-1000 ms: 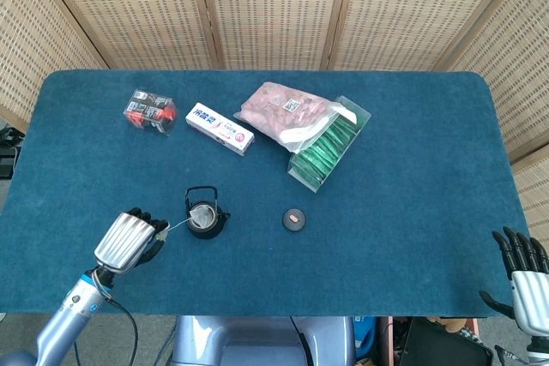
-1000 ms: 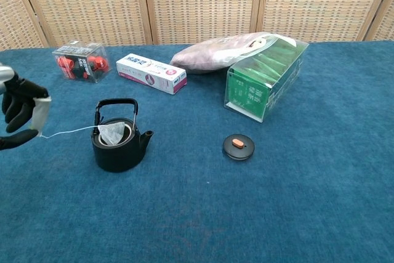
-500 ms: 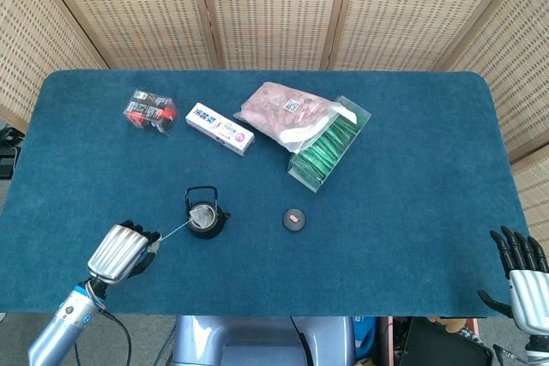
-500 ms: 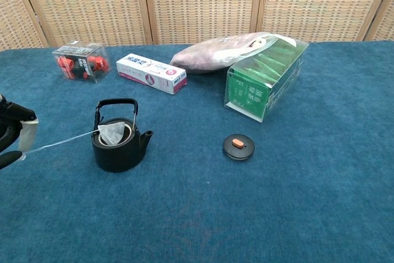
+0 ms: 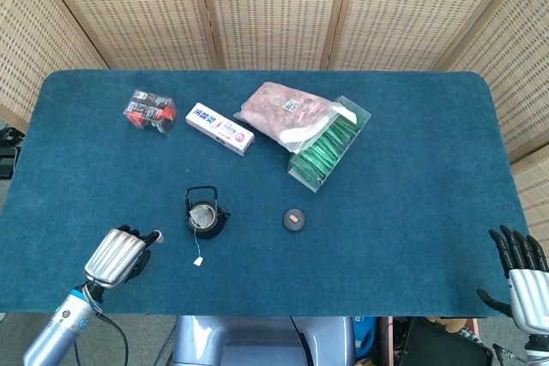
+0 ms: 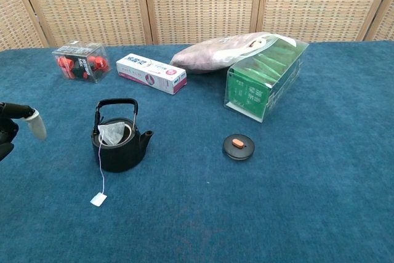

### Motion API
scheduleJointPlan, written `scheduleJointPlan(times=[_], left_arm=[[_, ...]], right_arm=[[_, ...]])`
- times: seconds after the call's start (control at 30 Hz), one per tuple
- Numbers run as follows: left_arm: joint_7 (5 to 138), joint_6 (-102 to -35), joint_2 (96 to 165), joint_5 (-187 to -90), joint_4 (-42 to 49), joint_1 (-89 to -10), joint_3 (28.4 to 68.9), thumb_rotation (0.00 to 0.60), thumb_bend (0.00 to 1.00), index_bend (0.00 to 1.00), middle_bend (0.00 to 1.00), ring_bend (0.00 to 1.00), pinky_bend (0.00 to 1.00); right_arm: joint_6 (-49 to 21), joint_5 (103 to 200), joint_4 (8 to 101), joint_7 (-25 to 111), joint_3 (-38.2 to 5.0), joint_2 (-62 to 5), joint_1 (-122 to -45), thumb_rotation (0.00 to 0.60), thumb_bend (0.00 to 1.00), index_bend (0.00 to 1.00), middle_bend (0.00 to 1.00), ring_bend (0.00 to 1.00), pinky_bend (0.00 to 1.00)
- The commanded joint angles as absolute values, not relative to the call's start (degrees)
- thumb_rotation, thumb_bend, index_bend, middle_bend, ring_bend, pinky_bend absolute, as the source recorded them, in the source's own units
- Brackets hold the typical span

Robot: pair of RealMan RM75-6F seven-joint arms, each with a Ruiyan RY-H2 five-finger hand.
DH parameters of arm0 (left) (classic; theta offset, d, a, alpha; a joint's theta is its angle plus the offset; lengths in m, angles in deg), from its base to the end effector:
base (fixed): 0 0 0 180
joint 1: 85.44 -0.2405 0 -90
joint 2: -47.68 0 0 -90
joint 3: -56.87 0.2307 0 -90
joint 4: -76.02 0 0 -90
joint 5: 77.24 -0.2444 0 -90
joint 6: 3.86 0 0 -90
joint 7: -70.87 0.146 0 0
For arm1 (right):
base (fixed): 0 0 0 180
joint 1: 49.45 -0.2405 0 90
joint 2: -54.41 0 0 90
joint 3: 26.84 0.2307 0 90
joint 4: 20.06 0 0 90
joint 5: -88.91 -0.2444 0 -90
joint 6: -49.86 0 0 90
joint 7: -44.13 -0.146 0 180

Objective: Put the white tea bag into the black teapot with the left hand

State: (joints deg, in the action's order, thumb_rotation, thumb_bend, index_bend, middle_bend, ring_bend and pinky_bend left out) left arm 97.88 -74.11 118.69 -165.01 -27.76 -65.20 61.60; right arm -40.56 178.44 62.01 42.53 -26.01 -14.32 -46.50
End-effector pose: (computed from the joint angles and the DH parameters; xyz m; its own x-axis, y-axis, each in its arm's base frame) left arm -0.1987 0.1939 0.0138 0.6116 0.1936 0.7671 0.7575 -0.4231 -0.4971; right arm -0.3412 -0.1321 0.1144 0.4638 -0.0019 0.8860 -0.8846 0.0552 0.4632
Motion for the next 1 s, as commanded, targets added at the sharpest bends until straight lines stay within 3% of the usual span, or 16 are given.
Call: scheduleJointPlan(times=[0.03,0.17,0.33,0.43,0.6,1.0], left_arm=[[99.1,-73.1,117.7,-164.4,-28.6,-64.6,61.2,0.6,0.58,0.27,0.72,0.62,0.51],[101.4,-71.4,116.1,-163.4,-30.9,-63.5,60.6,0.6,0.66,0.2,0.74,0.64,0.51],[105.8,-67.1,113.6,-160.0,-34.5,-61.2,59.7,0.6,0.89,0.04,0.75,0.65,0.52],[109.0,-64.8,112.2,-157.2,-36.7,-59.7,59.2,0.6,0.95,0.01,0.75,0.65,0.52],[113.9,-61.4,111.2,-152.4,-39.6,-57.2,58.6,0.6,1.0,0.0,0.76,0.65,0.52],[121.4,-56.2,113.4,-137.6,-39.8,-50.2,57.1,0.6,1.0,0.0,0.77,0.67,0.52]], right_arm=[[-40.6,178.5,62.0,42.5,-26.0,-14.3,-46.5,0.6,0.07,0.09,0.12,0.0,0.08],[-40.7,178.5,62.0,42.5,-26.1,-14.4,-46.5,0.6,0.07,0.09,0.12,0.0,0.08],[-40.8,178.7,61.9,42.4,-26.1,-14.5,-46.4,0.6,0.07,0.09,0.12,0.0,0.08],[-41.0,178.8,61.9,42.5,-26.1,-14.4,-46.4,0.6,0.07,0.09,0.12,0.0,0.08],[-41.1,178.6,61.9,42.4,-26.2,-14.5,-46.2,0.6,0.07,0.09,0.12,0.0,0.08],[-40.9,178.4,61.5,42.0,-26.2,-14.5,-46.1,0.6,0.07,0.09,0.12,0.0,0.08]])
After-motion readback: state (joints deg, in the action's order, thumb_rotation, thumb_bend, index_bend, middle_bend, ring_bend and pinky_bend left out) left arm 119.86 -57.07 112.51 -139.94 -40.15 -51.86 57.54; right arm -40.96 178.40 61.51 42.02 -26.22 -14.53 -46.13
